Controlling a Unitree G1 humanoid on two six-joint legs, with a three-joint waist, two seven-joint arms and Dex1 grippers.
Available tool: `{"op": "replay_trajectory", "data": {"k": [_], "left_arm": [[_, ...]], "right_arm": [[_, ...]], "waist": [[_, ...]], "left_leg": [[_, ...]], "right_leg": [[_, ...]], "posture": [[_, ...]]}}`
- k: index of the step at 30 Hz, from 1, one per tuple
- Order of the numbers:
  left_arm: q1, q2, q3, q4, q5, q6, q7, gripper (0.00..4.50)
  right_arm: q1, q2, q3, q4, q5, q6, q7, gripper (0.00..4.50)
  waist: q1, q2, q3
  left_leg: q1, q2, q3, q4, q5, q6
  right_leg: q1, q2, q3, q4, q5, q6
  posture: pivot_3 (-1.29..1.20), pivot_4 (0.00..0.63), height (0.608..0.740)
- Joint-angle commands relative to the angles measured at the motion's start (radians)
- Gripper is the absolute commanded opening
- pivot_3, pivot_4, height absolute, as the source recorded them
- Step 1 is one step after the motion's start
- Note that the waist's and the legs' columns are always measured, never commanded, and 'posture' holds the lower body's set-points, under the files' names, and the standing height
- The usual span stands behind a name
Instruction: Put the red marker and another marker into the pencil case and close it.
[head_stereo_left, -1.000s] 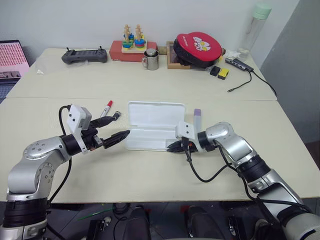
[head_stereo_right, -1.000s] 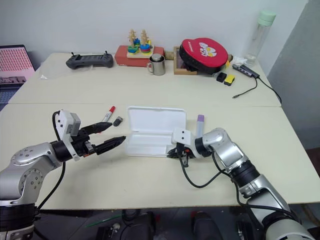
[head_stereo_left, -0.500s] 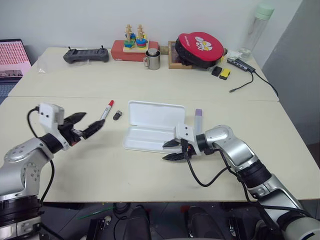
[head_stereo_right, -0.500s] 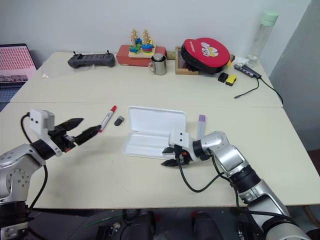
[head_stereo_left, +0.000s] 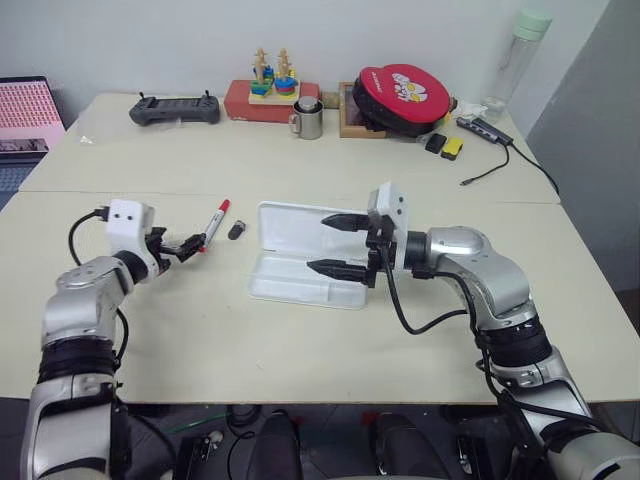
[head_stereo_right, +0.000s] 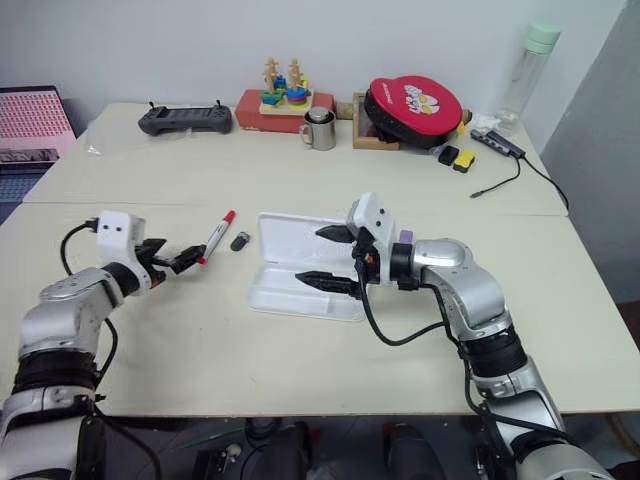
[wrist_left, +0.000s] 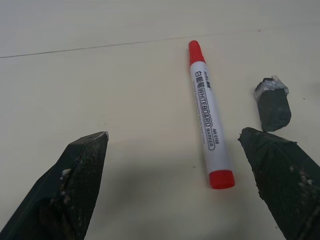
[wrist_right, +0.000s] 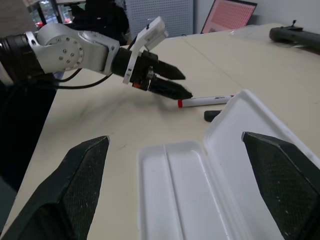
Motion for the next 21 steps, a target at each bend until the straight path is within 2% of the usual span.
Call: {"op": "replay_trajectory", "data": {"k": [1,3,6,12,21], "left_arm": [[-0.033,0.001,-0.014,0.025,0.014,-0.038,-0.040,4.50],[-0.040,-0.007,-0.023,0.034,0.018,-0.035,-0.052,4.50],[-0.038,-0.005,-0.041,0.043,0.040,-0.006,-0.043,4.06],[-0.030,-0.005,-0.045,0.034,0.047,0.002,-0.056,2.67],[-0.050,-0.016,-0.032,0.070,0.051,-0.017,-0.032,1.09]], "right_arm": [[-0.015,0.002,-0.036,-0.056,0.032,0.004,-0.031,4.47],[-0.015,0.002,-0.037,-0.062,0.034,0.005,-0.042,4.47],[-0.020,0.001,-0.045,-0.069,0.036,0.003,-0.061,4.50],[-0.030,-0.001,-0.056,-0.068,0.051,-0.003,-0.084,4.50],[-0.036,-0.014,-0.062,-0.055,0.059,-0.011,-0.093,4.50]], "waist": [[-0.001,0.000,0.000],[-0.001,0.000,0.000],[-0.001,0.000,0.000],[-0.001,0.000,0.000],[-0.001,0.000,0.000]], "left_leg": [[0.000,0.000,0.000,0.000,0.000,0.000],[0.000,0.000,0.000,-0.001,0.000,0.000],[0.000,0.000,0.000,-0.001,0.000,0.000],[0.000,0.000,0.000,0.000,0.000,0.000],[0.000,0.000,0.000,0.000,0.000,0.000]], "right_leg": [[0.000,0.000,0.000,0.000,0.001,-0.002],[-0.001,0.000,0.000,0.000,0.001,-0.002],[-0.001,0.000,0.000,0.000,0.001,-0.002],[0.000,0.000,0.000,0.001,0.001,-0.002],[0.000,0.000,0.000,0.001,0.001,-0.002]], "posture": [[0.00,0.150,0.740],[0.00,0.150,0.740],[0.00,0.150,0.740],[0.00,0.150,0.740],[0.00,0.150,0.740]]}}
